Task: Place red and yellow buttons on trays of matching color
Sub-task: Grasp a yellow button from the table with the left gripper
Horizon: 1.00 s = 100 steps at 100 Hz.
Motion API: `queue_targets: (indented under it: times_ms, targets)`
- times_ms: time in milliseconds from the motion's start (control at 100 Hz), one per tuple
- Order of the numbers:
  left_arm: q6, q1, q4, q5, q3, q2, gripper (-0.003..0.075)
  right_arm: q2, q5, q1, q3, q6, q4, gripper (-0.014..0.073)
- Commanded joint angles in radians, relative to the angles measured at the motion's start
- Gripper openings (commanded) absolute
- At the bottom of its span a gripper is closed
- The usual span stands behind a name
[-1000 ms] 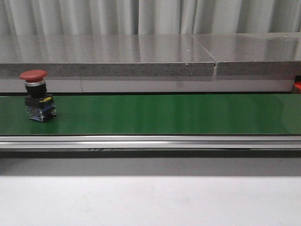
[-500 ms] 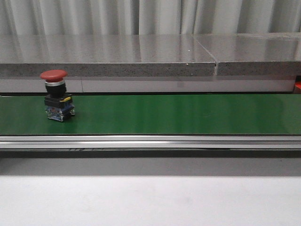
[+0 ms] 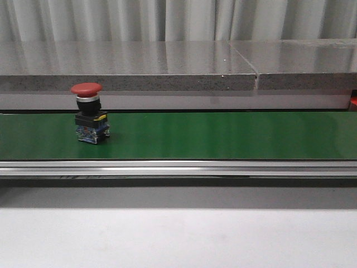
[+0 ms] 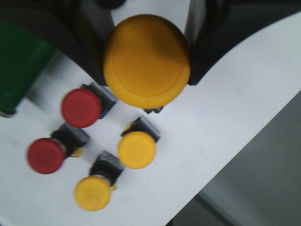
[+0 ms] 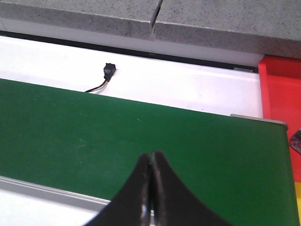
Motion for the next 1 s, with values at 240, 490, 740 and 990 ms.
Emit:
queue_targets:
  times_ms: [240, 490, 740, 990]
  targets:
    - [0.040, -0.231, -0.005, -0.018, -0.024, -0.101, -0.0019, -0.009, -0.073, 0.003, -0.027, -0.006, 0.008, -0.0067]
    - [0.044, -0.335, -0.005, -0.031, -0.024, -0.005, -0.0019, -0.009, -0.073, 0.003, -0.027, -0.006, 0.008, -0.0067]
    - [0.044, -0.362, -0.007, -0.022, -0.024, 0.087, -0.0018, -0.009, -0.073, 0.003, -0.027, -0.006, 0.008, -0.0067]
    - [0.044, -0.362, -0.007, -0.017, -0.024, 0.093, 0.0253, -0.009, -0.073, 0.003, -0.027, -0.006, 0.008, -0.0067]
